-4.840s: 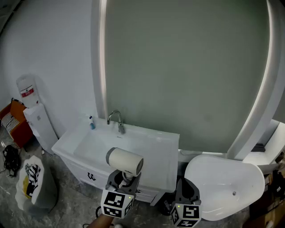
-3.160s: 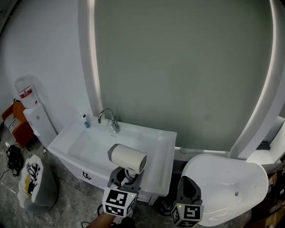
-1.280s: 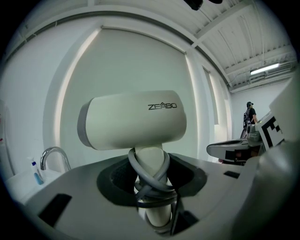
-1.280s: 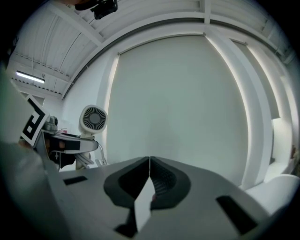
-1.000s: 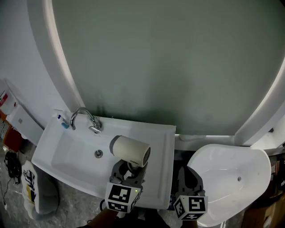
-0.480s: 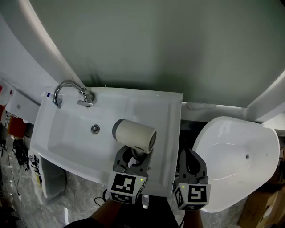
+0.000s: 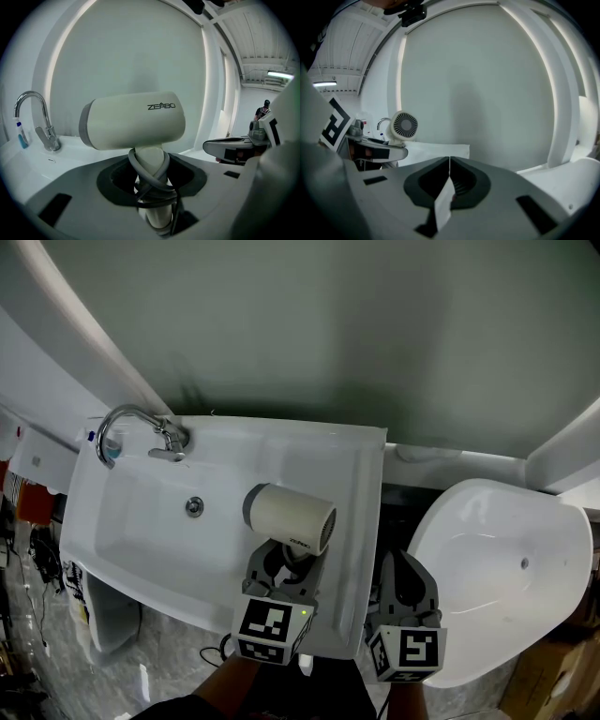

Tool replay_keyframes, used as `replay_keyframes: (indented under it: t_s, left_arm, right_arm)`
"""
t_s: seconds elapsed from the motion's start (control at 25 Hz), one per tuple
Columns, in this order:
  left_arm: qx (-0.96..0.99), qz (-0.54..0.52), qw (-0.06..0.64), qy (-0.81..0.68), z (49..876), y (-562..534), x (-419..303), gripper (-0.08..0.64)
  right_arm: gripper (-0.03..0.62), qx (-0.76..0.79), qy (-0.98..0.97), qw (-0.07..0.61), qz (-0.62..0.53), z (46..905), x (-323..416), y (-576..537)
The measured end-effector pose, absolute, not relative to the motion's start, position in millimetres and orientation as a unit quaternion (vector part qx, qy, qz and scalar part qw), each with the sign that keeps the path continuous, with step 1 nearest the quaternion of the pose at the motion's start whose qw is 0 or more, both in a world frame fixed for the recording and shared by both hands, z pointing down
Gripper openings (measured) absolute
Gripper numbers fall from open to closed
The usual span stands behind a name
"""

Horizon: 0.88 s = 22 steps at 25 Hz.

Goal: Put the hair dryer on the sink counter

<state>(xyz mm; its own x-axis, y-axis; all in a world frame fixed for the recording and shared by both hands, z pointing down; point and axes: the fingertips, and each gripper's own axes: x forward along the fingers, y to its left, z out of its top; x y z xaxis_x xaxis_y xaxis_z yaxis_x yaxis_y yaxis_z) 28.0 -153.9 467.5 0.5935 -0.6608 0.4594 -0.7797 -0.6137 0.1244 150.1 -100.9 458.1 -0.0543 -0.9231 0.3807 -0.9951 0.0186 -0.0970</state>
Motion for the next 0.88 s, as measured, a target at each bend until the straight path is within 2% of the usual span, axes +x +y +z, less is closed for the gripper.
replay_keyframes:
  t_s: [0.88]
  left_arm:
    - [0.842,0.240,0.233,-0.423,539.9,-212.4,48.4,0.183]
  right_arm:
    - [0.021,0.680,-0.690,0.123,0.216,502.3,181.5,-135.8]
